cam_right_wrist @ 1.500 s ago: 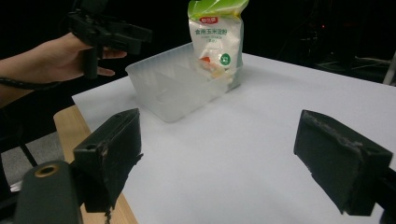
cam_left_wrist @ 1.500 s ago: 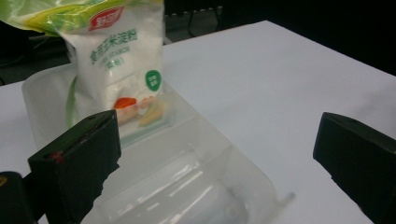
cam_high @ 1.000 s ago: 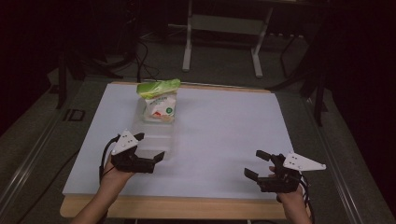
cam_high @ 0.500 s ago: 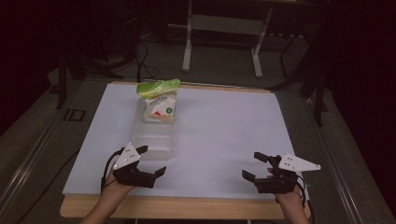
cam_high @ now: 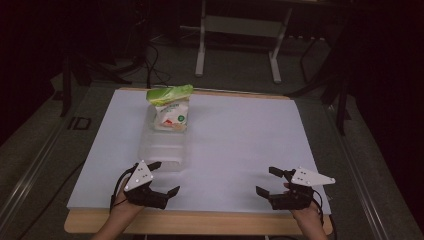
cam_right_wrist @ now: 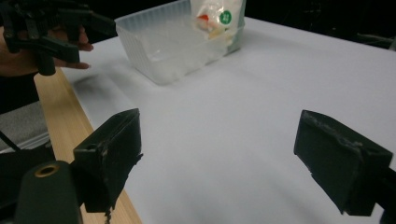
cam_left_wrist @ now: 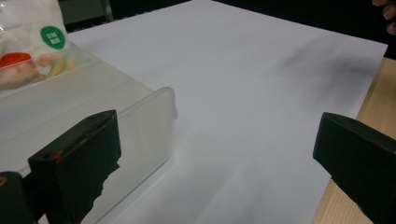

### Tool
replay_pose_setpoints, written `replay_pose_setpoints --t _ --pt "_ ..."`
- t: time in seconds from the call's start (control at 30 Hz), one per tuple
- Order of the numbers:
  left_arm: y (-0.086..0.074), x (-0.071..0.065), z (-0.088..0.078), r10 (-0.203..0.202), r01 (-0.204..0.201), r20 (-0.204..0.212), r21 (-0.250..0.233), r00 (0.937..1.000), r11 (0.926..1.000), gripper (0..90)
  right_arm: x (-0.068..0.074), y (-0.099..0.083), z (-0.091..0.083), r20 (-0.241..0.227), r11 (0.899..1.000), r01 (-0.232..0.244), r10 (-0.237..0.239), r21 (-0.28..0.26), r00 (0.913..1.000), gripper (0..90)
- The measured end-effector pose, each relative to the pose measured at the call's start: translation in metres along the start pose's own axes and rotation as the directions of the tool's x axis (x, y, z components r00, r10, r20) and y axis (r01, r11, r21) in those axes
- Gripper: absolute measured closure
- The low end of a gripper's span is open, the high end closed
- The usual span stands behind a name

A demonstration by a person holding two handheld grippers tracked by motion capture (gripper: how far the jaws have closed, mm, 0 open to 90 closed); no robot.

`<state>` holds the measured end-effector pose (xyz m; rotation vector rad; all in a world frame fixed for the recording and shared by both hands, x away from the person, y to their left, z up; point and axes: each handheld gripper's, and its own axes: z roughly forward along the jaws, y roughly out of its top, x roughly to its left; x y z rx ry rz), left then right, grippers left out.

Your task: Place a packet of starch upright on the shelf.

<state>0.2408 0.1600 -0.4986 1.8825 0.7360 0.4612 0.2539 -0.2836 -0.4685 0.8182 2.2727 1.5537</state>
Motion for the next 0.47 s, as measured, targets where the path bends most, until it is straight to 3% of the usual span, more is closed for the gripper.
replay_pose_setpoints --t 0.13,0.47 --pt "0.0001 -0.0036 0.0023 0.025 -0.025 0.004 0.006 0.9997 0.9997 1.2 -0.0003 -0.0024 0.0028 -0.008 1.000 -0.002 0.002 0.013 1.0000 14.8" --pt "0.0001 -0.0034 0.0029 0.009 -0.009 0.024 -0.001 0.9997 1.0000 1.2 -0.0030 -0.0043 0.0035 -0.008 1.000 -0.016 0.016 0.015 0.9998 14.8"
